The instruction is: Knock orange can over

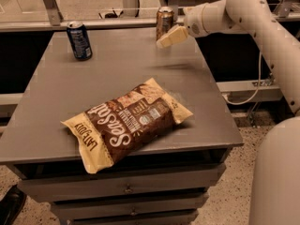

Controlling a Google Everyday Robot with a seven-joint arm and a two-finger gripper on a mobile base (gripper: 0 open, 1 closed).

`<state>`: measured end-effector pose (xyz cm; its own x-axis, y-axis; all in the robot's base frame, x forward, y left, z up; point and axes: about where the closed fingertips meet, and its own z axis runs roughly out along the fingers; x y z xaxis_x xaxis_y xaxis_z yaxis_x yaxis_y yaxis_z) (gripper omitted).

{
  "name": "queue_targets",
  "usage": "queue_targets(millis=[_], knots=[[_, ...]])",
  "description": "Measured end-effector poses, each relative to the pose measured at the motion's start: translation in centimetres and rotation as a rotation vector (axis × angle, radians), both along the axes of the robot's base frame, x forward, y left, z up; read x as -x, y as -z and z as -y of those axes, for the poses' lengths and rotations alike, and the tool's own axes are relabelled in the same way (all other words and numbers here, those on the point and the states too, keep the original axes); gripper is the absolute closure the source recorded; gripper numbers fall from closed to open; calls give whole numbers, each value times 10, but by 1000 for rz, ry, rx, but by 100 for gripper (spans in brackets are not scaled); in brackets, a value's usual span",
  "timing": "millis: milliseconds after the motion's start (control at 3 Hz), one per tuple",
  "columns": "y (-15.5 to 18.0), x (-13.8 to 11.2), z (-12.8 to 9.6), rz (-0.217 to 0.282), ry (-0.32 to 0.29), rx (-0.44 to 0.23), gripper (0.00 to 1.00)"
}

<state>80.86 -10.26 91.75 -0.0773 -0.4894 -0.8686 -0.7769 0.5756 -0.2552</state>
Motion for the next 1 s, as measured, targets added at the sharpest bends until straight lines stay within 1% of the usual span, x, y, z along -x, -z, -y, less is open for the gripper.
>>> queue_targets(millis=[333, 667, 1000], knots=[[4, -43, 6, 14, 67, -86, 0], [9, -68, 6, 11, 110, -139, 0], [23, -90, -9, -32, 110, -208, 2]])
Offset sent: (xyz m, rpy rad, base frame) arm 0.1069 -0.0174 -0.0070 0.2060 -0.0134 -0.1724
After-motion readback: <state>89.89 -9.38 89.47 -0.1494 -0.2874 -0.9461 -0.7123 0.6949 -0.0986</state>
